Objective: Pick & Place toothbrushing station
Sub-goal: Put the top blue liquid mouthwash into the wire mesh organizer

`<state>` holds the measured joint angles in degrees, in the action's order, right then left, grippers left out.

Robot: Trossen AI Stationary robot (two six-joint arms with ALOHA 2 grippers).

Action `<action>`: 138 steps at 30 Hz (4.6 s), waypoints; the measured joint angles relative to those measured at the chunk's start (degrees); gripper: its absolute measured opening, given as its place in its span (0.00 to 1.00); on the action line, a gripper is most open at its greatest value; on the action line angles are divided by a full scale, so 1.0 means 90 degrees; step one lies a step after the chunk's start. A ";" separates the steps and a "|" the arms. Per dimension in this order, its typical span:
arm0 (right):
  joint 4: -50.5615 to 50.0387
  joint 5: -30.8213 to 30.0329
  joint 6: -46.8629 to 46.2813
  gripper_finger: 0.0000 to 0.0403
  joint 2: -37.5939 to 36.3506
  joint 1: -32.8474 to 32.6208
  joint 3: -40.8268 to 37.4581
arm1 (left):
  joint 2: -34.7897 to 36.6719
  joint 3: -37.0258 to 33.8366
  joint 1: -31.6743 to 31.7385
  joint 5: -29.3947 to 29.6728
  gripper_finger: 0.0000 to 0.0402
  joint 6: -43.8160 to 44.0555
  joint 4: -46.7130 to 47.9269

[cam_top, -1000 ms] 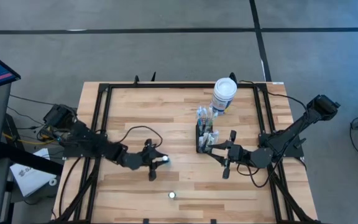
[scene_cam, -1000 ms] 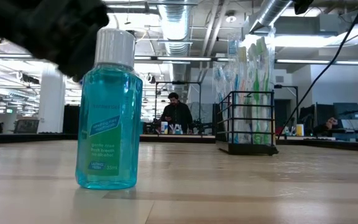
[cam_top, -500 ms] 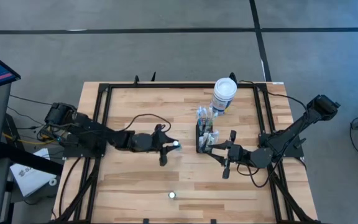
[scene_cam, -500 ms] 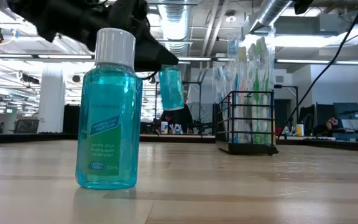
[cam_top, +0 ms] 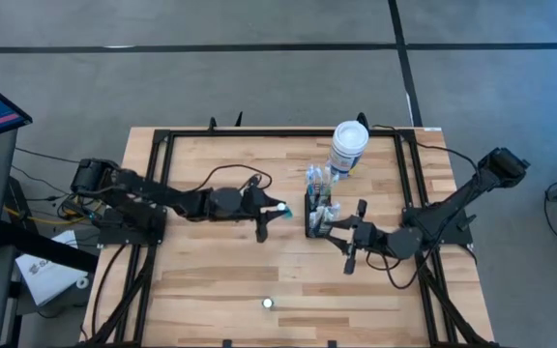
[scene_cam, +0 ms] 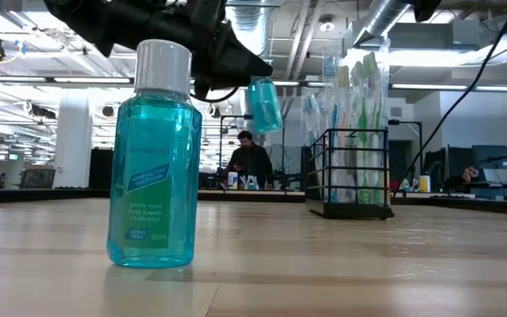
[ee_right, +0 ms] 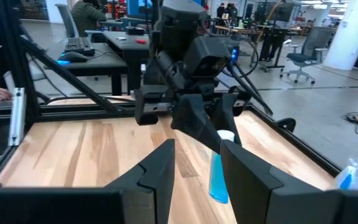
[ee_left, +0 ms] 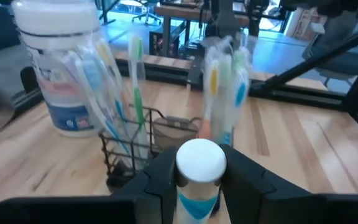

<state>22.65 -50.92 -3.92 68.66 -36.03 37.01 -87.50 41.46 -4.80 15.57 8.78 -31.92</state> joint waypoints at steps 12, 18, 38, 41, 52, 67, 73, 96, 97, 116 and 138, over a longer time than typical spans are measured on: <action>0.0007 0.0002 0.0153 0.30 0.0000 0.0470 0.0002 | -0.0203 0.0478 0.0661 -0.0764 0.22 -0.0510 0.0021; -0.0010 0.0001 0.0162 0.30 0.0000 0.0572 0.0005 | -0.0720 0.0968 0.0928 -0.1162 0.22 -0.0793 0.0003; -0.0005 0.0002 0.0165 0.30 0.0000 0.0556 0.0004 | -0.1979 0.2120 0.1217 -0.1897 0.22 -0.1436 0.0003; -0.0010 0.0002 0.0165 0.30 0.0000 0.0556 0.0002 | -0.2110 0.2204 0.1223 -0.1951 0.22 -0.1455 -0.0005; -0.0019 0.0002 0.0168 0.30 0.0000 0.0566 0.0002 | -0.2200 0.2229 0.1261 -0.2200 0.22 -0.1510 0.0002; -0.0019 0.0002 0.0267 0.30 0.0000 0.0566 0.0002 | -0.2200 0.2227 0.1298 -0.2482 0.22 -0.1667 0.0012; -0.0019 0.0002 0.0267 0.30 0.0000 0.0573 0.0002 | -0.2200 0.2227 0.1336 -0.2624 0.22 -0.1667 0.0016; -0.0046 0.0002 0.0267 0.30 0.0000 0.0610 0.0002 | -0.2313 0.2217 0.1317 -0.2656 0.22 -0.1781 -0.0128; -0.0047 0.0002 0.0267 0.30 0.0000 0.0610 0.0002 | -0.2347 0.2221 0.1317 -0.2648 0.22 -0.1780 -0.0150; -0.0138 0.0002 0.0267 0.30 0.0000 0.0610 0.0000 | -0.2747 0.2255 0.1317 -0.2640 0.22 -0.1712 -0.0342; -0.0158 0.0005 0.0267 0.30 0.0000 0.0612 0.0000 | -0.3035 0.2256 0.1310 -0.2644 0.30 -0.1541 -0.0379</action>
<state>21.24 -50.87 -1.52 68.66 -30.52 37.01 -114.82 61.76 6.98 -8.23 -5.08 -35.33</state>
